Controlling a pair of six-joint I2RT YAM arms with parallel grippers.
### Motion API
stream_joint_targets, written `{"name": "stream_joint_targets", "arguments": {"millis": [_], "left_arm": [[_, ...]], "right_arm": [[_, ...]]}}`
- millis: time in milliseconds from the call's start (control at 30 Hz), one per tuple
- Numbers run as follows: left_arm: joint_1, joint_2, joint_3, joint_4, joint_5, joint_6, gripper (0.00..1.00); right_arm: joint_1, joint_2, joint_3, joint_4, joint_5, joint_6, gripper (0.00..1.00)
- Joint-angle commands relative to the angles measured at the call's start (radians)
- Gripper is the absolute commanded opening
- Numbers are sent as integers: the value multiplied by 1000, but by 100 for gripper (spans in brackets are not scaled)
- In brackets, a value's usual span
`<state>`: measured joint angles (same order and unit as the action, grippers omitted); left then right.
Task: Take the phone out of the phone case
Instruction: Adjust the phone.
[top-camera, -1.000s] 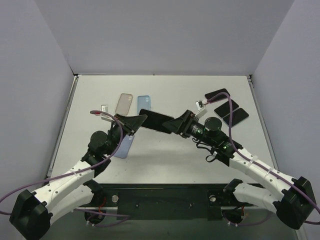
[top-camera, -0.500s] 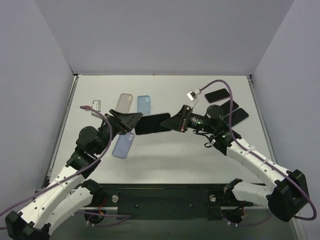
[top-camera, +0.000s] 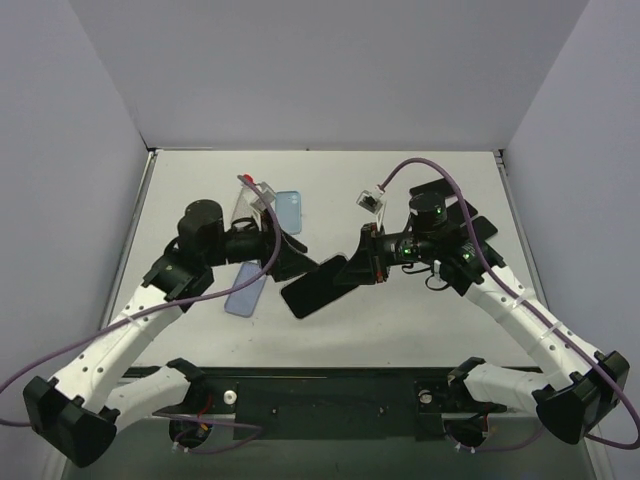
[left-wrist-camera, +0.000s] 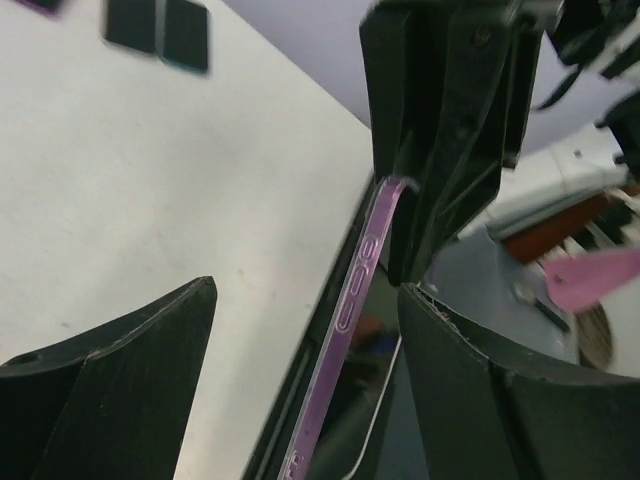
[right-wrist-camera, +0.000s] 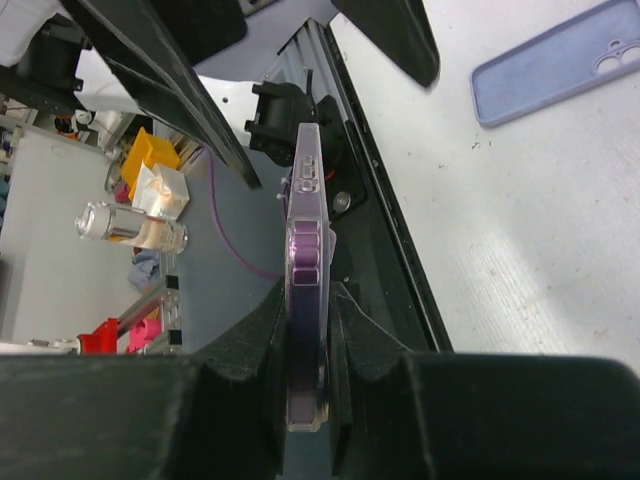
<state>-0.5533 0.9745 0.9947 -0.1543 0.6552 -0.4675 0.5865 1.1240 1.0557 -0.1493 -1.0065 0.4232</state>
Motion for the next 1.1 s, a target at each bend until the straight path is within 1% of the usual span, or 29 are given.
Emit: {"name": "stream_joint_targets", "arguments": {"millis": [0,33,133,233,267,300,333,367,400,433,467,500,533,567,600,633,667,700,733,767,800,833,867,900,933,967,1033,1067], "left_arm": [[-23,62,-50,138,371,-78,81],[-31,75,-48,139,406,-83,80],[-62,111,-59,140,452,-95,72],[-86,134,-85,269,509,-158,69],[-91,144,-88,281,515,-180,62],[-92,160,-84,291,527,-186,57],[-96,170,-80,303,537,-215,49],[-97,184,-79,346,540,-232,43],[-100,194,-67,363,552,-261,29],[-100,200,-61,380,555,-270,22],[-99,199,-39,377,561,-266,7],[-96,185,-27,339,555,-248,2],[-80,173,-7,316,520,-203,0],[-71,141,5,274,500,-179,0],[-54,126,4,271,451,-166,0],[-42,93,-4,283,423,-172,0],[-16,78,-11,294,338,-210,0],[12,54,-31,320,295,-235,0],[26,38,-47,343,197,-313,0],[48,11,-91,398,134,-360,0],[53,-8,-119,442,32,-478,0],[52,-48,-195,557,-38,-602,0],[47,-63,-230,684,-157,-656,0],[33,-89,-299,737,-202,-753,0],[29,-95,-321,821,-277,-785,0],[24,-100,-332,825,-296,-810,0],[27,-94,-309,799,-312,-801,0],[27,-91,-295,774,-309,-798,0]], "right_arm": [[6,-3,64,-35,-75,-67,0],[7,0,73,-36,-86,-69,0],[10,3,87,-42,-96,-70,0],[18,17,113,-44,-119,-75,0],[22,31,122,-48,-125,-75,0],[32,37,142,-61,-136,-84,0],[39,52,159,-79,-139,-96,0],[47,60,167,-90,-139,-103,0],[49,71,181,-101,-132,-109,0],[39,72,182,-101,-130,-110,0],[33,63,181,-95,-112,-100,3],[20,56,179,-90,-89,-87,19],[10,28,162,-60,7,-46,27],[-3,13,144,-36,47,-9,44],[-11,-16,103,46,71,74,51],[-23,-32,71,94,74,115,62],[-24,-59,14,211,89,197,68],[-8,-88,-20,261,101,222,74],[4,-101,-64,302,146,250,75],[48,-116,-78,318,173,253,77],[76,-119,-103,326,243,247,78],[144,-118,-109,330,276,244,78],[207,-112,-129,376,329,253,78],[229,-96,-141,404,351,262,77],[263,-89,-161,488,377,305,76],[272,-66,-186,534,385,331,72],[283,-37,-209,692,396,412,67],[285,-29,-214,715,399,425,64]]}}
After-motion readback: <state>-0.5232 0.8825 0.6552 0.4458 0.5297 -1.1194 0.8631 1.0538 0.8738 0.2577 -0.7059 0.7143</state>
